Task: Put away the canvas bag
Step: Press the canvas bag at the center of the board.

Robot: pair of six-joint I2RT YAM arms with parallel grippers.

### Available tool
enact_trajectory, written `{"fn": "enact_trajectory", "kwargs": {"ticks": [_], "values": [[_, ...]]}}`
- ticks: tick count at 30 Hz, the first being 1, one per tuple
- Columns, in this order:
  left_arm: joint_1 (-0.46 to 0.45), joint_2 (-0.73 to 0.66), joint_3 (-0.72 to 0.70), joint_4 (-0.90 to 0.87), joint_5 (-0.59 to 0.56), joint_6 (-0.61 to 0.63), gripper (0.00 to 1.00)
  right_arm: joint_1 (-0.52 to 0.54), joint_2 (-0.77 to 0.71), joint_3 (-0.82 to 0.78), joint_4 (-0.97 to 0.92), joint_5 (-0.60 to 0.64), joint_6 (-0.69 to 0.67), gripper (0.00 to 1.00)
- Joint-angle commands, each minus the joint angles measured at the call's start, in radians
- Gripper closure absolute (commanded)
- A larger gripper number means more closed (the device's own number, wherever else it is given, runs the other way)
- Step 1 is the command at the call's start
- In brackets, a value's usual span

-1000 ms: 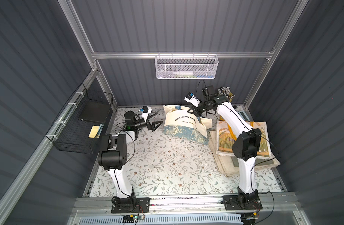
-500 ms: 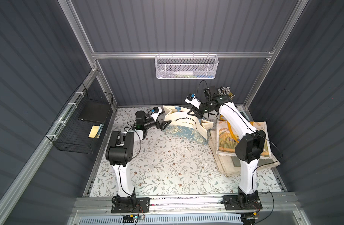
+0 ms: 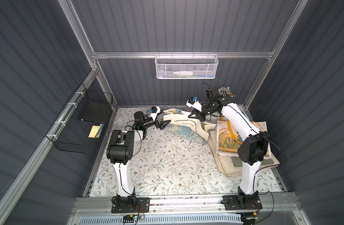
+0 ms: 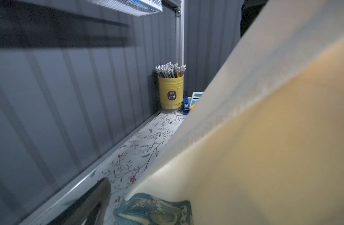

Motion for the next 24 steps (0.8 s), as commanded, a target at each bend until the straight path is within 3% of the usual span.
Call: {"fn": "enact_trajectory", "kwargs": {"ticks": [1,9,11,12,14,16,17,18,20,21,23,24], "values": [[0.016,0.029,0.114,-0.036,0.115,0.018,0.0,0.01,-0.009,-0.041,-0.084,-0.063,-0.137,1.0],[0.032,0.028,0.241,-0.223,0.289,0.053,0.01,0.006,-0.011,-0.032,-0.089,-0.101,-0.192,1.0],[0.03,0.012,0.226,-0.227,0.321,0.041,0.06,0.006,-0.007,-0.034,-0.085,-0.113,-0.191,1.0],[0.028,0.001,0.215,-0.233,0.343,0.042,0.15,0.006,-0.003,-0.033,-0.084,-0.119,-0.186,1.0],[0.024,-0.017,0.217,-0.304,0.375,0.065,0.46,0.004,0.003,-0.031,-0.081,-0.135,-0.186,1.0],[0.018,-0.042,0.242,-0.524,0.405,0.189,0.83,0.004,0.007,-0.022,-0.078,-0.151,-0.177,1.0],[0.012,-0.053,0.262,-0.668,0.423,0.284,0.95,0.004,0.01,-0.017,-0.068,-0.156,-0.162,1.0],[0.008,-0.062,0.306,-0.928,0.443,0.468,1.0,0.003,0.012,-0.011,-0.05,-0.162,-0.128,1.0],[-0.002,-0.065,0.444,-1.586,0.45,1.014,1.0,-0.003,0.021,0.006,-0.022,-0.185,-0.061,1.0],[-0.004,-0.078,0.463,-1.683,0.451,1.066,1.0,-0.008,0.023,0.009,0.01,-0.187,0.01,1.0],[-0.004,-0.122,0.419,-1.534,0.45,0.737,1.0,-0.02,0.031,0.022,0.086,-0.184,0.177,1.0],[-0.005,-0.142,0.409,-1.487,0.395,0.546,1.0,-0.029,0.043,0.04,0.1,-0.193,0.246,1.0]]}}
